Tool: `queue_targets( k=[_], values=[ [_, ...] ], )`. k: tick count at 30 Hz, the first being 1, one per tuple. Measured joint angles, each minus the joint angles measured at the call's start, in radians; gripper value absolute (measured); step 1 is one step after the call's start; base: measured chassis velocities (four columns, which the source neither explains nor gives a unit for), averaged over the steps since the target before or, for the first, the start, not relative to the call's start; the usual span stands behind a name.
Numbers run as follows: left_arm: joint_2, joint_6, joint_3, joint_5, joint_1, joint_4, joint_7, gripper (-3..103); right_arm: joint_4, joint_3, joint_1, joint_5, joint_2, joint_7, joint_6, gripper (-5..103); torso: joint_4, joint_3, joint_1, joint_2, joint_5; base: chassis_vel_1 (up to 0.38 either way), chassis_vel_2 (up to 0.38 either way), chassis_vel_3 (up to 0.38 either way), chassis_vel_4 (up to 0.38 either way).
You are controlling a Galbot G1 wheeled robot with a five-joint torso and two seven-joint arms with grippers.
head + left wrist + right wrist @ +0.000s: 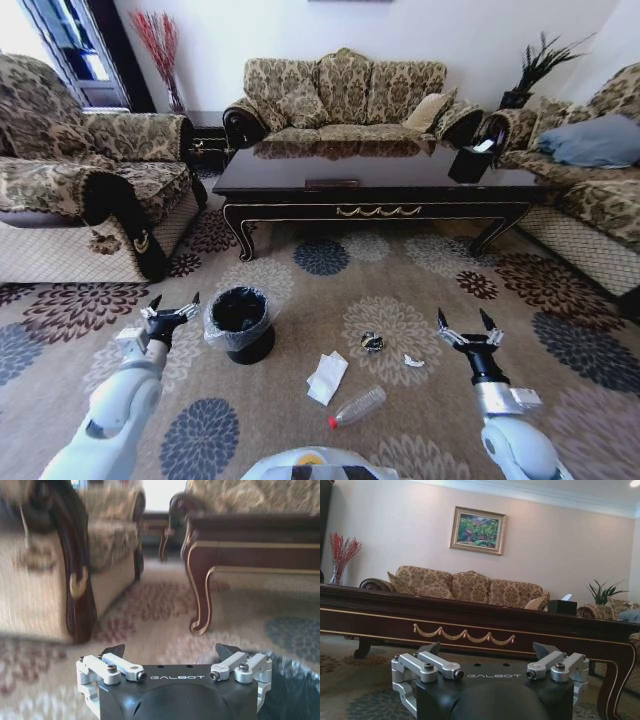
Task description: Move to the front of the table and pick up the trash from the floor, then place it into the trash bin.
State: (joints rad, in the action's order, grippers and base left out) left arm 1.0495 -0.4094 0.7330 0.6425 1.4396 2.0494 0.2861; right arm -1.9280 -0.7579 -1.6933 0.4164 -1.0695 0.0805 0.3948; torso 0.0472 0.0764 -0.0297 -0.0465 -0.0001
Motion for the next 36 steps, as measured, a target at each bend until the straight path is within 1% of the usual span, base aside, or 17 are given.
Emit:
queue_targets(
  k=[1,3,8,11,13,14,15,16,17,20,21,22,25,26,27,30,36],
  values=[
    [0.0,0.0,0.0,0.0,0.0,0.0,0.0,100,0.0,0.0,0.0,0.0,0.0,0.0,0.0,100,0.0,0.0,0.0,0.0,0.0,0.0,0.0,0.0,0.0],
    [-0.005,-0.014,-0.02,0.054,-0.026,-0.052,0.006,100,0.014,0.012,0.009,-0.006,0.008,-0.002,0.0,100,0.0002,0.0,0.0,0.0,0.0,0.0,0.0,0.0,0.0],
    [0.003,-0.015,-0.051,0.077,-0.072,-0.133,0.007,100,0.034,0.023,0.022,-0.007,0.02,-0.005,0.0,100,0.0,0.0,0.0,0.0,0.0001,0.0,0.0,0.0,0.0],
    [0.01,0.0,-0.077,0.085,-0.109,-0.177,0.002,100,0.041,0.023,0.023,-0.007,0.021,-0.006,0.001,100,0.0002,0.0,0.0,0.0,0.0,0.0,0.0,0.0,0.0],
    [0.01,0.0,-0.077,0.085,-0.109,-0.177,0.002,100,0.041,0.023,0.023,-0.007,0.021,-0.006,0.001,100,0.0002,0.0,0.0,0.0,0.0,0.0,0.0,0.0,0.0],
    [0.017,0.019,-0.098,0.089,-0.14,-0.209,-0.014,100,0.043,0.023,0.023,-0.007,0.019,-0.007,0.002,100,0.0007,0.0,0.0,0.0,0.0,0.0,0.0,0.0,0.0],
    [0.021,0.027,-0.118,0.097,-0.164,-0.229,-0.022,100,0.044,0.023,0.023,-0.008,0.017,-0.008,0.002,100,0.0,0.0,0.0,0.0,0.0003,0.0,0.0,0.0,0.0],
    [0.021,0.027,-0.118,0.097,-0.164,-0.229,-0.022,100,0.044,0.023,0.023,-0.008,0.017,-0.008,0.002,100,0.0,0.0,0.0,0.0,0.0003,0.0,0.0,0.0,0.0],
    [0.025,0.028,-0.139,0.115,-0.189,-0.245,-0.024,100,0.047,0.023,0.021,-0.01,0.015,-0.009,0.003,100,0.0003,0.0,0.0,0.0,0.0,0.0,0.0,0.0,0.0],
    [0.029,-0.019,-0.168,0.15,-0.222,-0.263,0.007,100,0.05,0.023,0.02,-0.013,0.012,-0.01,0.003,100,0.0005,0.0,0.0,0.0,0.0001,0.0,0.0,0.0,0.0],
    [0.029,-0.044,-0.176,0.159,-0.233,-0.267,0.022,100,0.051,0.023,0.02,-0.013,0.011,-0.01,0.004,100,0.0004,0.0,0.0,0.0,0.0001,0.0,0.0,0.0,0.0],
    [0.029,-0.044,-0.176,0.159,-0.233,-0.267,0.022,100,0.051,0.023,0.02,-0.013,0.011,-0.01,0.004,100,0.0004,0.0,0.0,0.0,0.0001,0.0,0.0,0.0,0.0],
    [0.021,-0.128,-0.186,0.211,-0.254,-0.267,0.057,100,0.056,0.023,0.02,-0.014,0.008,-0.012,0.005,100,0.0002,0.0,0.0,0.0,0.0002,0.0,0.0,0.0,0.0],
    [0.018,-0.164,-0.19,0.241,-0.263,-0.267,0.073,100,0.058,0.024,0.02,-0.016,0.006,-0.013,0.006,100,0.0002,0.0,0.0,0.0,0.0002,0.0,0.0,0.0,0.0],
    [0.018,-0.164,-0.19,0.241,-0.263,-0.267,0.073,100,0.058,0.024,0.02,-0.016,0.006,-0.013,0.006,100,0.0002,0.0,0.0,0.0,0.0002,0.0,0.0,0.0,0.0],
    [0.013,-0.21,-0.205,0.268,-0.287,-0.292,0.092,100,0.061,0.026,0.02,-0.02,0.0,-0.015,0.008,100,0.0003,0.0,0.0,0.0,0.0002,0.0,0.0,0.0,0.0],
    [0.019,-0.232,-0.223,0.293,-0.305,-0.321,0.12,100,0.063,0.027,0.019,-0.021,-0.001,-0.016,0.009,100,0.0002,0.0,0.0,0.0,0.0001,0.0,0.0,0.0,0.0]
  ],
)
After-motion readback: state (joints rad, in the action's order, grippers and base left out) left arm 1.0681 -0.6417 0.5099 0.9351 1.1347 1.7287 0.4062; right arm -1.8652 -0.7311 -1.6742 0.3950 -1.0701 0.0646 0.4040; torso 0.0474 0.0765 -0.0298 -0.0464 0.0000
